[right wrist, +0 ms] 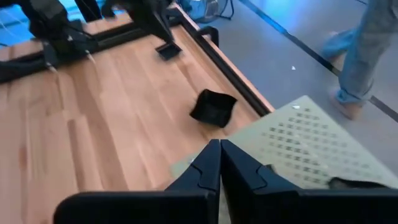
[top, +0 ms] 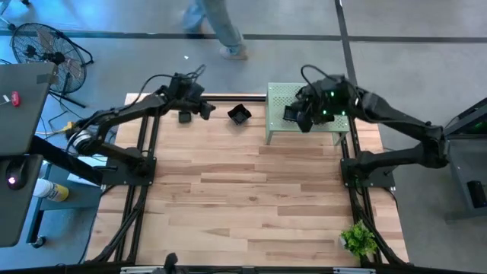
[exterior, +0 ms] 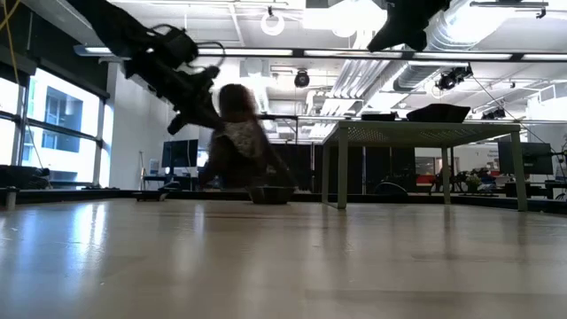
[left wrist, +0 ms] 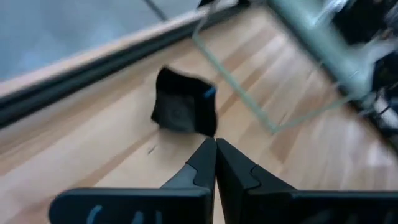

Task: Pick & Place Mini shaped plates
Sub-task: Stack the black distorted square plate on top of the black distorted square plate on the shelf

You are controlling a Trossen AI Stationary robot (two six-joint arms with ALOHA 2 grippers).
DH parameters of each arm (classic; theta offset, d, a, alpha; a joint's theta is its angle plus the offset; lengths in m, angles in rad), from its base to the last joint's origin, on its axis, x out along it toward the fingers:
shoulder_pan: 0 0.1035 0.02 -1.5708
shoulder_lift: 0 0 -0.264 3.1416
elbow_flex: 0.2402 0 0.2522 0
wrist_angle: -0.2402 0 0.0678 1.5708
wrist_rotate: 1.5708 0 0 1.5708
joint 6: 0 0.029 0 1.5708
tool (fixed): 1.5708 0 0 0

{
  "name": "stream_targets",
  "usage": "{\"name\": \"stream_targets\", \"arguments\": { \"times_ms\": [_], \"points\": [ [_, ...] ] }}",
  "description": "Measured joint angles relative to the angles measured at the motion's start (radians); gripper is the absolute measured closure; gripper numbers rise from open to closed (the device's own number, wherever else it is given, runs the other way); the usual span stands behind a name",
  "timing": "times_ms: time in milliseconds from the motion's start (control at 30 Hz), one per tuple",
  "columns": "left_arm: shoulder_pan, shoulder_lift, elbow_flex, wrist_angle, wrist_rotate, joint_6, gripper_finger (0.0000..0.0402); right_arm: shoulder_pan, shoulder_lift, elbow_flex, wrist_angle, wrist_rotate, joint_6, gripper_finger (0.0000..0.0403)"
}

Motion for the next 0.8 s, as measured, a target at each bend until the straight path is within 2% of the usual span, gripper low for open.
{"name": "stream_targets", "arguments": {
  "times_ms": [100,267,433,600,800],
  "points": [
    [-0.008,0.081,0.049,0.004,-0.013,0.022,0.0377,0.069,-0.021,-0.038,0.038,0.052,0.057,0.0401],
    [-0.012,0.221,0.129,-0.005,-0.029,0.027,0.0317,0.151,-0.027,-0.044,0.06,0.132,0.112,0.0399],
    [-0.037,0.336,0.203,0.002,-0.046,0.087,0.026,0.187,-0.027,-0.044,0.104,0.157,0.113,0.0401],
    [-0.054,0.42,0.255,0.009,-0.133,0.108,0.0246,0.192,-0.027,-0.044,0.129,0.171,0.113,0.04],
    [-0.051,0.503,0.262,0.032,-0.138,0.107,0.0245,0.192,-0.027,-0.044,0.145,0.171,0.112,0.0399]
  ]
}}
